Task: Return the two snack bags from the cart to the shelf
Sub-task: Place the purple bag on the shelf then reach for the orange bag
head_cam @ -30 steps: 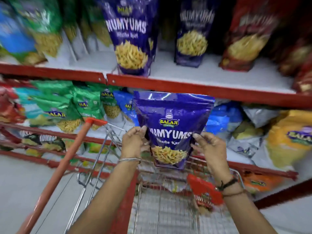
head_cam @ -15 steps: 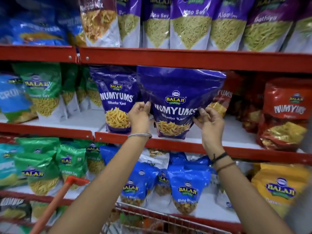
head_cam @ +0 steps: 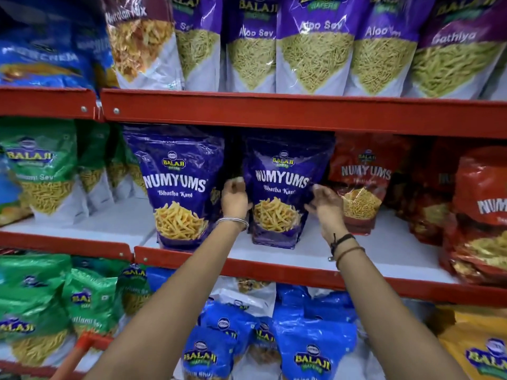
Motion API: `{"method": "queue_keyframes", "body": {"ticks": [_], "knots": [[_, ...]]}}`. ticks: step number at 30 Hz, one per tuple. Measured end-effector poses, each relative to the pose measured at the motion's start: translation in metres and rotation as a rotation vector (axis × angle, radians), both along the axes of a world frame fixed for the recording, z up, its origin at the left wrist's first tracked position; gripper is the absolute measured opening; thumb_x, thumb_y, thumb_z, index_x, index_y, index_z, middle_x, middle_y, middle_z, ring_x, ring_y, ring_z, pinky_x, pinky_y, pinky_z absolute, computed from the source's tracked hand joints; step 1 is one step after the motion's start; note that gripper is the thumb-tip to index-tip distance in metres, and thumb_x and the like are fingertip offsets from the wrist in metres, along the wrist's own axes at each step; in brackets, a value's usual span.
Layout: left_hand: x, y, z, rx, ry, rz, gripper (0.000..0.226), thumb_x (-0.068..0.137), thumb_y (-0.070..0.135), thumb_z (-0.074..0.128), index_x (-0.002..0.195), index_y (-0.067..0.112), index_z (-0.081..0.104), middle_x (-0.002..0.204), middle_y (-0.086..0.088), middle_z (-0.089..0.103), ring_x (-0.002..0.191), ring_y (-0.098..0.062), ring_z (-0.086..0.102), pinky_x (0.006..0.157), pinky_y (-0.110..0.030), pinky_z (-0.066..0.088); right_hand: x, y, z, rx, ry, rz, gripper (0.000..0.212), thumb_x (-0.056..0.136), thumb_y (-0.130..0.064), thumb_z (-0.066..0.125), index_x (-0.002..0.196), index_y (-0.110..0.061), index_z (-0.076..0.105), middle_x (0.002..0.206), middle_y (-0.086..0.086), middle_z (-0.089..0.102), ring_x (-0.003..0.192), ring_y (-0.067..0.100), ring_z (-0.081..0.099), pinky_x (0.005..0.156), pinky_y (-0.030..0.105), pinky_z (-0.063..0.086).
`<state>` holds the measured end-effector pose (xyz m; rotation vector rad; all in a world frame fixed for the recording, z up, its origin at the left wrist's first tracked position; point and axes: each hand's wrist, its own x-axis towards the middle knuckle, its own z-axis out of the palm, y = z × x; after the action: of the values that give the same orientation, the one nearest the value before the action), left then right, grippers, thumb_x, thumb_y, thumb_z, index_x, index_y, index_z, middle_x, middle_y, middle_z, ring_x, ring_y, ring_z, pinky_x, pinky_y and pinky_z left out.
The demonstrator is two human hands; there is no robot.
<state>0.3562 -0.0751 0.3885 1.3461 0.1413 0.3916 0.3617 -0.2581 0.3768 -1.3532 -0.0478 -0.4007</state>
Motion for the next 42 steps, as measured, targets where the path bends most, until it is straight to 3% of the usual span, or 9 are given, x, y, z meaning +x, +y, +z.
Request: {"method": "queue_keyframes", "body": {"ticks": [3,6,13,16,20,26,32,37,42], "knots": [[-0.011,0.0,-0.01,0.226,0.057,-0.066,0.053,0.09,0.051,0.03,0.131,0.018,0.039,0.138,-0.015,0.046,0.125,-0.035,0.046,0.107,-0.049,0.037,0.002,-0.01,-0.019,-0.254,0.155,0.088,0.053,0.083,-0.064,0.038,0.117,-0.028,0.057,0.129,0.004,0.058,0.115,0.023,0.055,0.103,0.048,0.043],[-0.02,-0.001,-0.023,0.298,0.229,-0.19,0.07,0.087,0.061,0.013,0.144,0.02,0.022,0.154,-0.012,0.024,0.139,-0.033,0.027,0.114,-0.045,0.024,-0.006,-0.008,-0.032,-0.282,0.24,0.211,0.08,0.075,-0.077,0.025,0.137,-0.028,0.038,0.146,0.001,0.043,0.131,0.023,0.042,0.113,0.048,0.03],[-0.027,0.023,-0.041,0.407,0.246,-0.33,0.123,0.041,0.097,0.01,0.14,0.028,0.031,0.151,-0.008,0.035,0.134,-0.028,0.038,0.113,-0.05,0.03,-0.035,-0.003,-0.03,-0.063,0.216,0.256,0.065,0.092,-0.052,0.021,0.131,-0.005,0.043,0.103,-0.001,0.057,0.079,0.01,0.055,0.099,0.03,0.039],[-0.048,0.026,-0.034,0.39,0.21,-0.357,0.103,0.063,0.084,0.009,0.14,0.019,0.032,0.151,-0.01,0.032,0.136,-0.03,0.035,0.114,-0.049,0.03,-0.061,-0.004,-0.031,-0.117,0.212,0.273,0.06,0.093,-0.051,0.02,0.125,-0.008,0.048,0.116,0.005,0.055,0.107,0.018,0.054,0.106,0.034,0.038],[-0.064,0.031,-0.031,0.399,0.207,-0.382,0.086,0.078,0.071,0.006,0.14,0.016,0.031,0.151,-0.011,0.031,0.136,-0.031,0.035,0.113,-0.048,0.031,-0.087,-0.002,-0.028,-0.136,0.196,0.273,0.049,0.094,-0.05,0.018,0.091,-0.019,0.055,0.096,-0.003,0.06,0.092,0.007,0.057,0.096,0.029,0.04],[-0.098,0.026,-0.037,0.411,0.058,-0.19,0.08,0.073,0.077,0.021,0.127,0.025,0.049,0.14,-0.008,0.048,0.128,-0.026,0.046,0.111,-0.049,0.034,-0.117,-0.004,-0.035,-0.207,0.133,0.151,0.059,0.094,-0.048,0.024,0.127,-0.006,0.049,0.132,0.011,0.054,0.12,0.019,0.05,0.105,0.03,0.033],[-0.193,-0.01,-0.093,0.352,-0.285,-0.067,0.034,0.091,0.037,0.04,0.118,0.024,0.057,0.121,0.011,0.06,0.115,0.0,0.053,0.097,-0.014,0.042,-0.204,-0.037,-0.097,-0.102,0.097,0.036,0.035,0.092,-0.043,0.035,0.101,-0.024,0.062,0.112,0.004,0.065,0.108,0.013,0.06,0.094,0.032,0.046],[-0.245,-0.024,-0.207,0.399,-0.04,-0.234,0.045,0.082,0.045,0.047,0.117,0.018,0.058,0.122,0.002,0.062,0.114,-0.003,0.055,0.099,-0.023,0.044,-0.301,-0.061,-0.222,-0.079,0.363,-0.063,0.03,0.096,-0.025,0.036,0.104,-0.012,0.062,0.1,0.001,0.068,0.088,0.001,0.066,0.079,0.018,0.052],[-0.276,-0.044,-0.325,0.53,0.377,-0.462,0.069,0.072,0.048,0.064,0.132,0.022,0.041,0.141,-0.004,0.046,0.129,-0.015,0.044,0.108,-0.043,0.04,-0.371,-0.095,-0.317,-0.306,0.693,-0.031,0.012,0.088,-0.016,0.057,0.088,-0.008,0.066,0.085,-0.003,0.066,0.083,0.017,0.062,0.063,0.006,0.045]]}}
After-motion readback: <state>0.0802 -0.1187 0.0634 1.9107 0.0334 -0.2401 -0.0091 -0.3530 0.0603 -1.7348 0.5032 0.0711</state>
